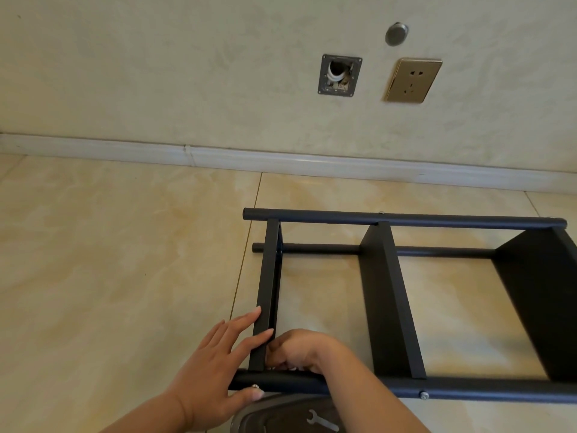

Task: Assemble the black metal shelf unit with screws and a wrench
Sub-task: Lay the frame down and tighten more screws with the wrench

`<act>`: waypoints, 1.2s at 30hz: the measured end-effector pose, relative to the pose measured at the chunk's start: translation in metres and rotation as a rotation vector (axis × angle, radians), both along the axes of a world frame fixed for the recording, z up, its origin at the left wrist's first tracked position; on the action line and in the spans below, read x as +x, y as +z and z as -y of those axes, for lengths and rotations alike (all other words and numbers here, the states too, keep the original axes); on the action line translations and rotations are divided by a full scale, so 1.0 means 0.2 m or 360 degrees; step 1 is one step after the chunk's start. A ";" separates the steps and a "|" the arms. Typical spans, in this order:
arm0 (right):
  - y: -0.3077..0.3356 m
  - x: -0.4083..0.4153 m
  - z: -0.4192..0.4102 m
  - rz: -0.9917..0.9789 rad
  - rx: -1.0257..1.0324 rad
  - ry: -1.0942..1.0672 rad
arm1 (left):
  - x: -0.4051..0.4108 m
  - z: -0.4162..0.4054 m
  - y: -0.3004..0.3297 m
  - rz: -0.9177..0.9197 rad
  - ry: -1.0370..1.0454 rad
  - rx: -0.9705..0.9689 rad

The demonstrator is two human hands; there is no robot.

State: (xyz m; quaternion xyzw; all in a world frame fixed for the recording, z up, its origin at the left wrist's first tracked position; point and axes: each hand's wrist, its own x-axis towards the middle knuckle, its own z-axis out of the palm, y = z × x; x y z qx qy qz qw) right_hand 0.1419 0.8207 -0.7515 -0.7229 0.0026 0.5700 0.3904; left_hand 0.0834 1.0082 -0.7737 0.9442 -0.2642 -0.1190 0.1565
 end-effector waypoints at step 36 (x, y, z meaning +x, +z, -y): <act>-0.04 0.00 0.01 0.0069 -0.0039 -0.0031 | 0.04 0.02 0.08 -0.0234 -0.0047 0.0197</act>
